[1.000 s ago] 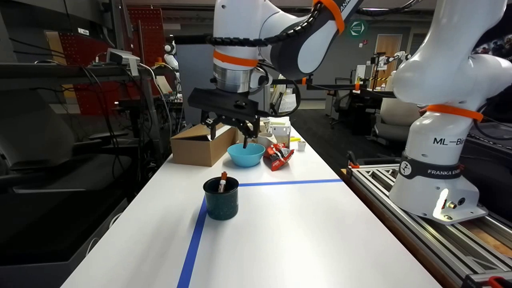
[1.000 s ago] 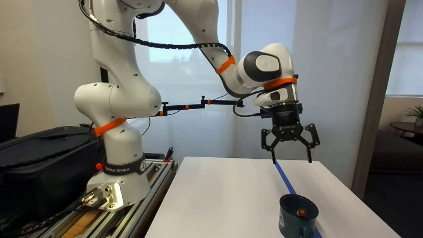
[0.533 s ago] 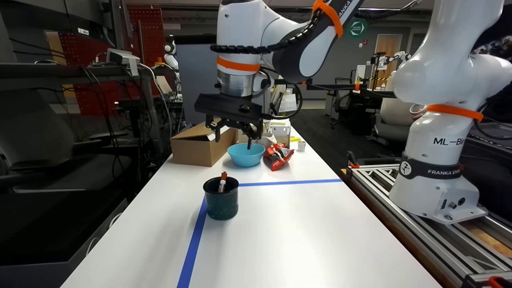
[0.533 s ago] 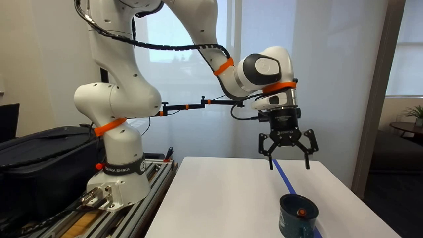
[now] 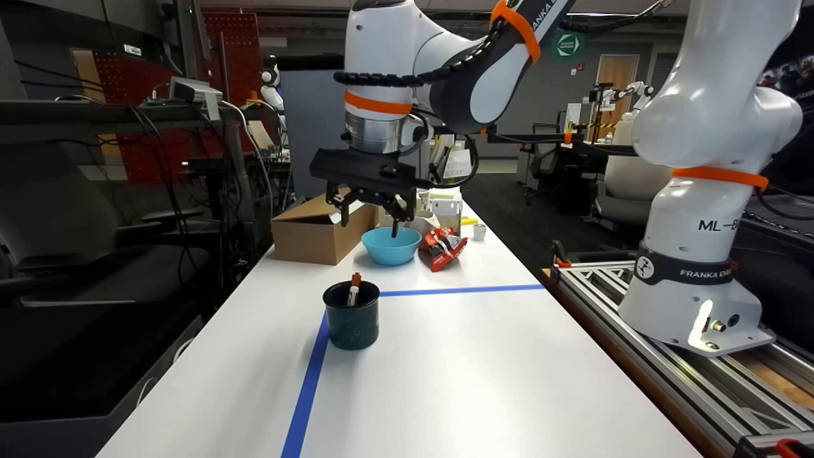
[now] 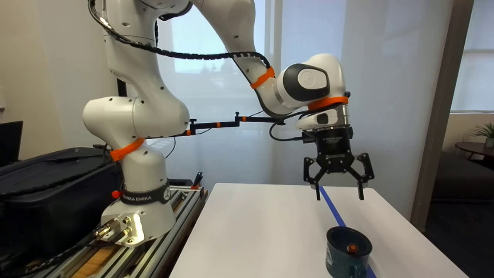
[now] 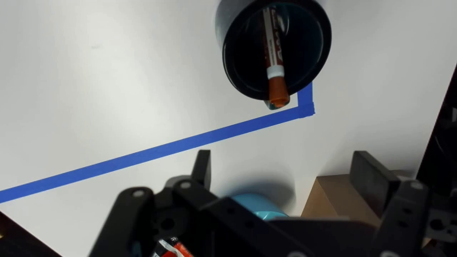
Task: Take the marker out of the cup and place it on the table
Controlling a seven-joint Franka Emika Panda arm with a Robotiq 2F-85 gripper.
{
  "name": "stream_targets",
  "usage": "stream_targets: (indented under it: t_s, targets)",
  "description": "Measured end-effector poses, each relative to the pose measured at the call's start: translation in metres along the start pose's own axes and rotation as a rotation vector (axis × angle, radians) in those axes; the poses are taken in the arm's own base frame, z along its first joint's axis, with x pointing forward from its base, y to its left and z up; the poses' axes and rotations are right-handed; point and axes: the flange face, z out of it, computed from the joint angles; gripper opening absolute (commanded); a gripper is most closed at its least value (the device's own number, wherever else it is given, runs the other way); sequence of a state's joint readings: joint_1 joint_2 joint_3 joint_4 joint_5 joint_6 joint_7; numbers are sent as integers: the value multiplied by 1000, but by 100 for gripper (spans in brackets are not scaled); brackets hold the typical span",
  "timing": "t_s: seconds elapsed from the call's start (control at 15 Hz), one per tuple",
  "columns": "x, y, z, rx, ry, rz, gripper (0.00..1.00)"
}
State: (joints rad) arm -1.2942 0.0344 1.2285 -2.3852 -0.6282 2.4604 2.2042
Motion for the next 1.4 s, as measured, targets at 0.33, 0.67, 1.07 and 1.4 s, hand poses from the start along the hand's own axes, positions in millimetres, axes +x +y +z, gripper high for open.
stream_targets:
  t_s: [0.33, 0.67, 1.07, 1.4]
  targets:
    - [6, -2, 2, 5, -12, 14, 100]
    - [3, 3, 8, -10, -24, 17, 100]
    - [-2, 10, 18, -29, -43, 9, 100]
    - [-8, 13, 27, -40, -65, 7, 100]
